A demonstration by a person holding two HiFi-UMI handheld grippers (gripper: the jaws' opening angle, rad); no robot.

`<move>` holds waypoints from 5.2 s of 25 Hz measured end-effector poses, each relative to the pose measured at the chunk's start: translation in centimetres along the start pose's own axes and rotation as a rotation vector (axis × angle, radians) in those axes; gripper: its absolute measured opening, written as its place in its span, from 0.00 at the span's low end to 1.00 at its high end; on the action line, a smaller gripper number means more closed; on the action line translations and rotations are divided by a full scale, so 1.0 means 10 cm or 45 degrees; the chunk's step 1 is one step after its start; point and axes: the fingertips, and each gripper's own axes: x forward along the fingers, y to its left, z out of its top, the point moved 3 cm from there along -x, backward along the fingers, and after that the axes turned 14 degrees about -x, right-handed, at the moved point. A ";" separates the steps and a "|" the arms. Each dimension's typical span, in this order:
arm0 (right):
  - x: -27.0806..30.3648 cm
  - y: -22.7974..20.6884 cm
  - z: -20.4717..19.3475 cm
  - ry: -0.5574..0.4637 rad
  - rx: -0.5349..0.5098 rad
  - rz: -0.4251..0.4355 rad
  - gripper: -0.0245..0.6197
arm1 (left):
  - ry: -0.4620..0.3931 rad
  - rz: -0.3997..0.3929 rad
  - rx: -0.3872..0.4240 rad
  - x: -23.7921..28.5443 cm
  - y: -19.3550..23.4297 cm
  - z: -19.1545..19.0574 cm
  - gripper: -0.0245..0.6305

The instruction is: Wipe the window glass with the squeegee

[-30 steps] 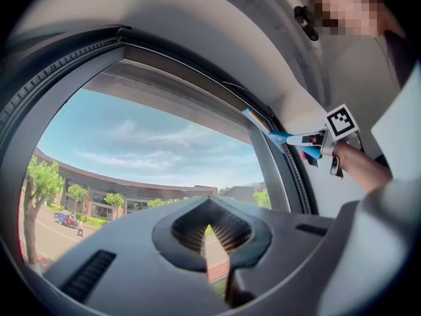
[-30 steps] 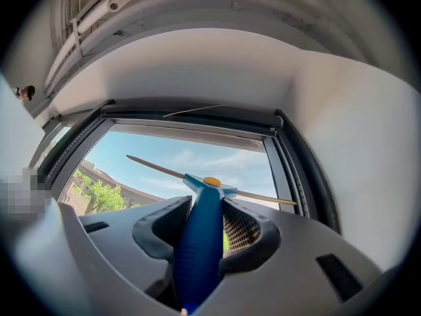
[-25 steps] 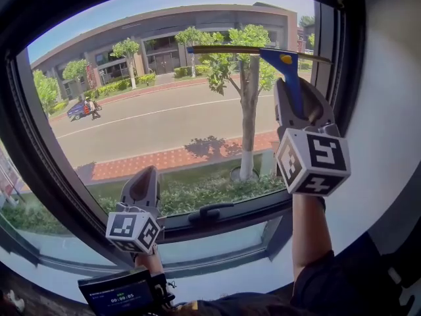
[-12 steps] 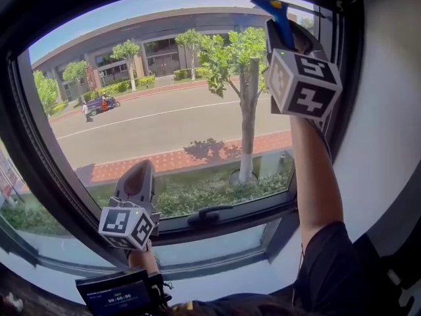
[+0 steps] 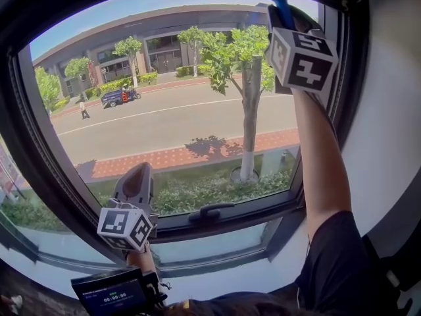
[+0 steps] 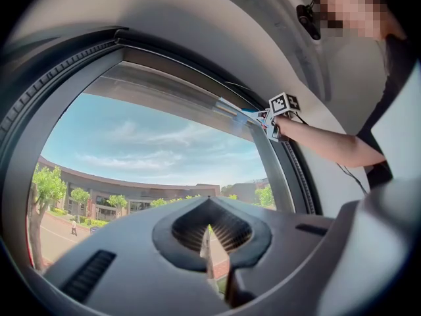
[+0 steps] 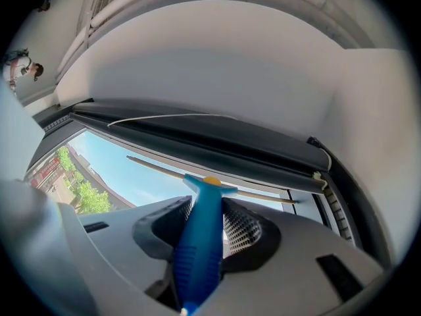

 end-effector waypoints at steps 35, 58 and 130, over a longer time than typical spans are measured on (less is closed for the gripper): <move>-0.45 0.36 -0.53 0.083 -0.051 0.015 0.26 | 0.044 -0.029 -0.050 -0.02 -0.03 -0.21 0.04; -0.97 0.66 -1.04 0.147 -0.045 0.043 0.26 | 0.093 -0.025 -0.066 -0.07 -0.02 -0.39 0.04; -2.55 1.38 -2.33 0.498 0.000 0.209 0.26 | 0.135 -0.050 -0.204 -0.15 -0.10 -0.75 0.04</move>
